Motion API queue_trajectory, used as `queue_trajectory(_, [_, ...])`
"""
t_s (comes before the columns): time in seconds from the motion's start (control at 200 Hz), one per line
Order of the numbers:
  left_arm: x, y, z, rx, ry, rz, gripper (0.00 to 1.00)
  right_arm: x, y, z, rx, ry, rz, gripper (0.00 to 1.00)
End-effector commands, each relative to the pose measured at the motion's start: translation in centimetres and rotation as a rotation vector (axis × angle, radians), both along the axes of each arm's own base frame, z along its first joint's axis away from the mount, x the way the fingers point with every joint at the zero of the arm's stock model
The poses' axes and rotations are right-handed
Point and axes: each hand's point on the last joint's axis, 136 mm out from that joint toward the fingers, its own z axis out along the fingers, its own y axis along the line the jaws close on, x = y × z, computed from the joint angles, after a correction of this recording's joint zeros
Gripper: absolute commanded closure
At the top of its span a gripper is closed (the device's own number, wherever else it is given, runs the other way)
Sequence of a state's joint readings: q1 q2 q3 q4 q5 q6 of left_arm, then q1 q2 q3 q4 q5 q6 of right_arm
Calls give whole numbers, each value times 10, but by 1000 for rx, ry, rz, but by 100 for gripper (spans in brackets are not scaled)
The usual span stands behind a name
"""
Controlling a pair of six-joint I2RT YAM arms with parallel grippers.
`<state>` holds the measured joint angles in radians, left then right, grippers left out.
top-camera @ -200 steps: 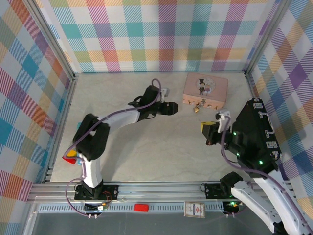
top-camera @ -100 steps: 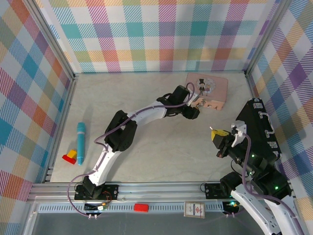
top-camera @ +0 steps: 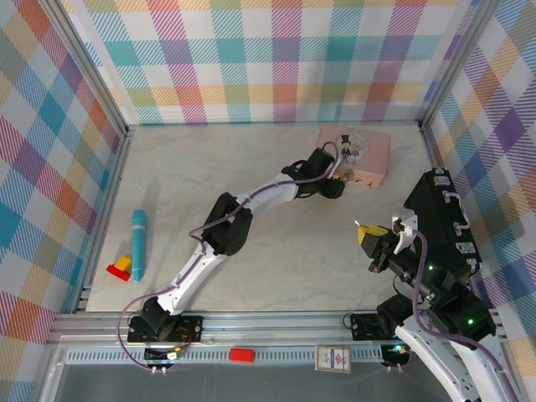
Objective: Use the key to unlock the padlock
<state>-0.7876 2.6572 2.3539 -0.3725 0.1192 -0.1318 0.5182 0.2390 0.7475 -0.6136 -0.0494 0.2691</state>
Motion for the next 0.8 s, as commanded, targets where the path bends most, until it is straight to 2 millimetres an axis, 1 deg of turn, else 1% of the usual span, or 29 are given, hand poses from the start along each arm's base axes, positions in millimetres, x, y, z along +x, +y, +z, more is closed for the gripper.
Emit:
queue_trajectory(0.0, [10, 3, -4, -6, 18, 76, 46, -4, 9, 10, 48, -32, 55, 100])
queue_trajectory(0.115, [17, 0, -7, -19, 8, 101, 43, -15, 18, 18, 88, -80, 134, 100])
queue_trajectory(0.19, [20, -3, -10, -32, 15, 110, 43, -17, 20, 20, 99, -93, 149, 100])
queue_trajectory(0.32, [21, -9, -12, -69, 29, 114, 48, -15, 21, 17, 89, -91, 148, 100])
queue_trajectory(0.395, [19, -14, -11, -91, 37, 103, 54, -14, 21, 15, 82, -87, 144, 100])
queue_trajectory(0.59, [15, -18, -4, -102, 36, 89, 74, -11, 20, 11, 73, -84, 136, 100])
queue_trajectory(0.72, [11, -22, 5, -116, 18, 82, 83, -9, 21, 10, 74, -81, 131, 100])
queue_trajectory(0.78, [8, -20, 9, -117, 8, 85, 86, -9, 21, 9, 73, -76, 131, 100])
queue_trajectory(0.795, [9, -22, 13, -133, -7, 84, 86, -8, 21, 9, 72, -75, 129, 100])
